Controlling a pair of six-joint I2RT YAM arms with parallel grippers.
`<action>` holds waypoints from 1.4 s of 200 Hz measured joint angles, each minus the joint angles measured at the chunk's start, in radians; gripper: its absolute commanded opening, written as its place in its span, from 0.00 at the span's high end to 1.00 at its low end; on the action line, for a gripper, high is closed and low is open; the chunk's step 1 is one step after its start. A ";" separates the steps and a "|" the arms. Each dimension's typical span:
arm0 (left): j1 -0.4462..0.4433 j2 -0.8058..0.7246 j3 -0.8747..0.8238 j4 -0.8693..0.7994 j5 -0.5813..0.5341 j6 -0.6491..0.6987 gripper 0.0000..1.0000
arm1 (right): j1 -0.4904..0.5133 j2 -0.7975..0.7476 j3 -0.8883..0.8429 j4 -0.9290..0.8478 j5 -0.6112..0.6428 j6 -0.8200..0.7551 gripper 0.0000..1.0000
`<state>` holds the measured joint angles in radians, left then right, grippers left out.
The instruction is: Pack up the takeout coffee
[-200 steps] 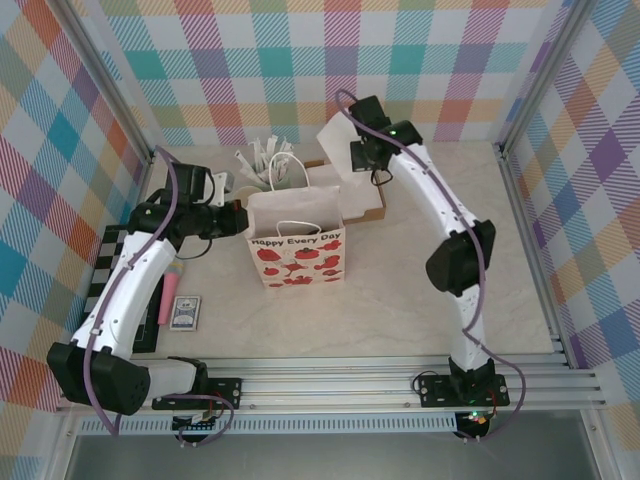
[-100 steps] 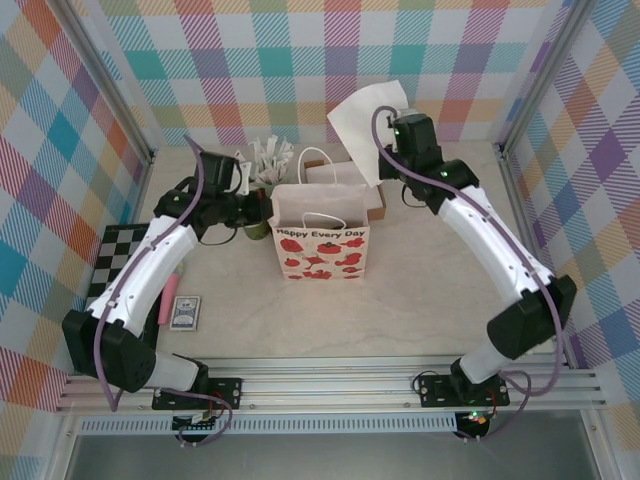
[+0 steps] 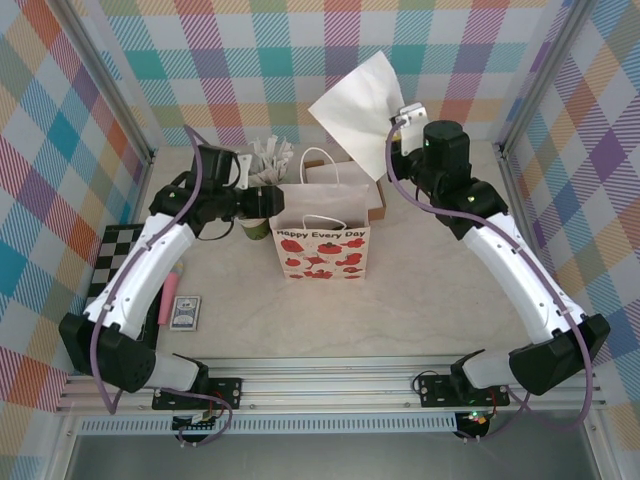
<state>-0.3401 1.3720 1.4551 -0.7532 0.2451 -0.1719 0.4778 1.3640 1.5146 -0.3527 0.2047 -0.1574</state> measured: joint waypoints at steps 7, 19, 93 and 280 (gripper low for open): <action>0.000 -0.021 0.000 0.005 0.005 0.029 0.00 | 0.000 0.000 0.000 -0.003 -0.025 -0.019 1.00; 0.000 -0.058 0.002 0.025 0.032 0.089 0.00 | 0.000 0.000 0.000 -0.009 -0.067 -0.051 1.00; -0.043 -0.153 0.072 0.315 0.180 0.555 0.00 | 0.050 0.001 0.068 -0.081 -0.233 -0.277 0.99; -0.052 -0.134 0.077 0.422 0.052 1.350 0.00 | 0.185 0.141 0.298 -0.309 -0.182 -0.587 1.00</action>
<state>-0.3920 1.2381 1.5326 -0.3309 0.2970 1.1786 0.6632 1.5047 1.8126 -0.6621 0.0231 -0.7448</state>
